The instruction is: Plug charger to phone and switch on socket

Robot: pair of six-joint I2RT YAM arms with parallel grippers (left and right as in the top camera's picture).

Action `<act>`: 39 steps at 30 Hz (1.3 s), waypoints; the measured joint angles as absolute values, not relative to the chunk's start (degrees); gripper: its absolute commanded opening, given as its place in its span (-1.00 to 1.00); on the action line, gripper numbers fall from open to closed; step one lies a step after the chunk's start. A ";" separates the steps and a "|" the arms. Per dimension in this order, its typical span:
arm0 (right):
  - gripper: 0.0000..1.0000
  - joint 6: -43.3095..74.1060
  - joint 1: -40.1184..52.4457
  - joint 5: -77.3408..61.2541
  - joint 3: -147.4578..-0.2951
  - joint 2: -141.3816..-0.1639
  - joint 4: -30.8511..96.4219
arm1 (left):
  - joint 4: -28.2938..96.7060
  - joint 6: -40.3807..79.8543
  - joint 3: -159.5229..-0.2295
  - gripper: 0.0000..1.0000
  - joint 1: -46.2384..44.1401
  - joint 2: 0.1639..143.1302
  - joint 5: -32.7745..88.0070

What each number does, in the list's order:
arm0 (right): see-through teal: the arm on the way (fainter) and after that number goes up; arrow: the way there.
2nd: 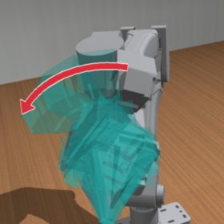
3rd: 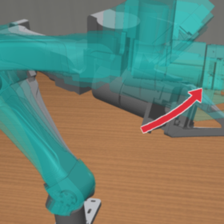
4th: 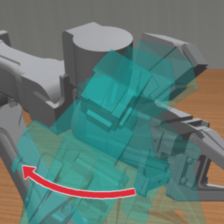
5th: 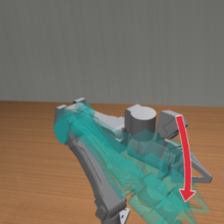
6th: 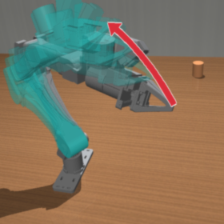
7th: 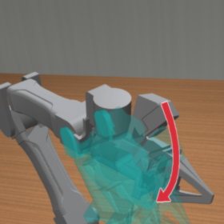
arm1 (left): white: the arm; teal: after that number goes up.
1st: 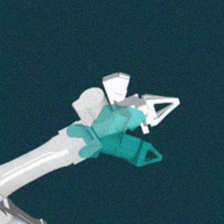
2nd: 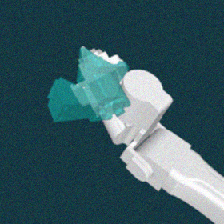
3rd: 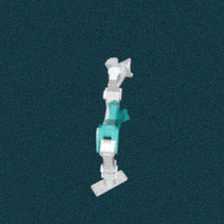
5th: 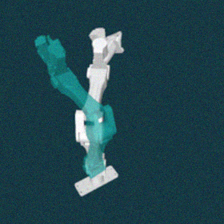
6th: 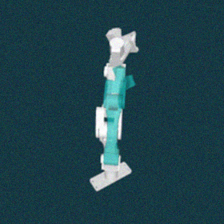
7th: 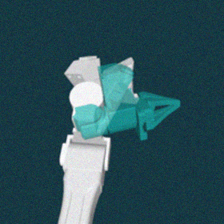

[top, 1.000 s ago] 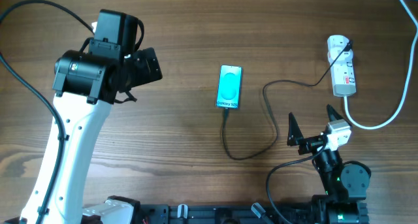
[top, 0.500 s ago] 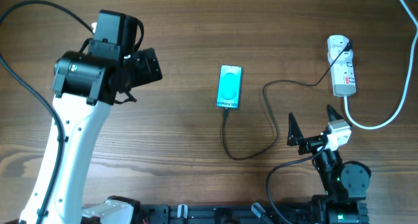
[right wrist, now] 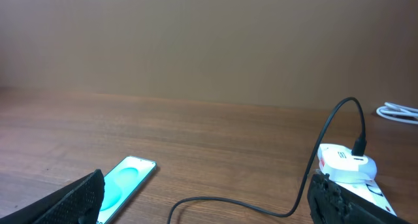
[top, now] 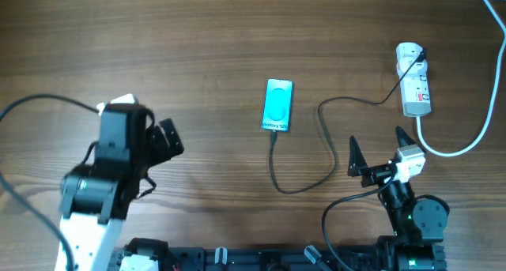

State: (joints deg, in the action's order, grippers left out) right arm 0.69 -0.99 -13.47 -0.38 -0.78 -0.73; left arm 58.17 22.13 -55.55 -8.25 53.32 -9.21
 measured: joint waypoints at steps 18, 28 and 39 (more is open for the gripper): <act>1.00 0.69 -0.99 -13.50 -0.38 -0.78 -0.75 | 11.53 10.09 -18.20 1.00 -1.43 25.21 11.05; 0.99 0.69 -0.99 -13.50 -0.38 -0.78 -0.75 | 9.58 10.09 -8.78 1.00 -1.43 7.14 11.27; 0.99 0.69 -0.99 -13.50 -0.38 -0.78 -0.75 | -1.69 10.09 -2.28 1.00 -1.43 0.89 11.31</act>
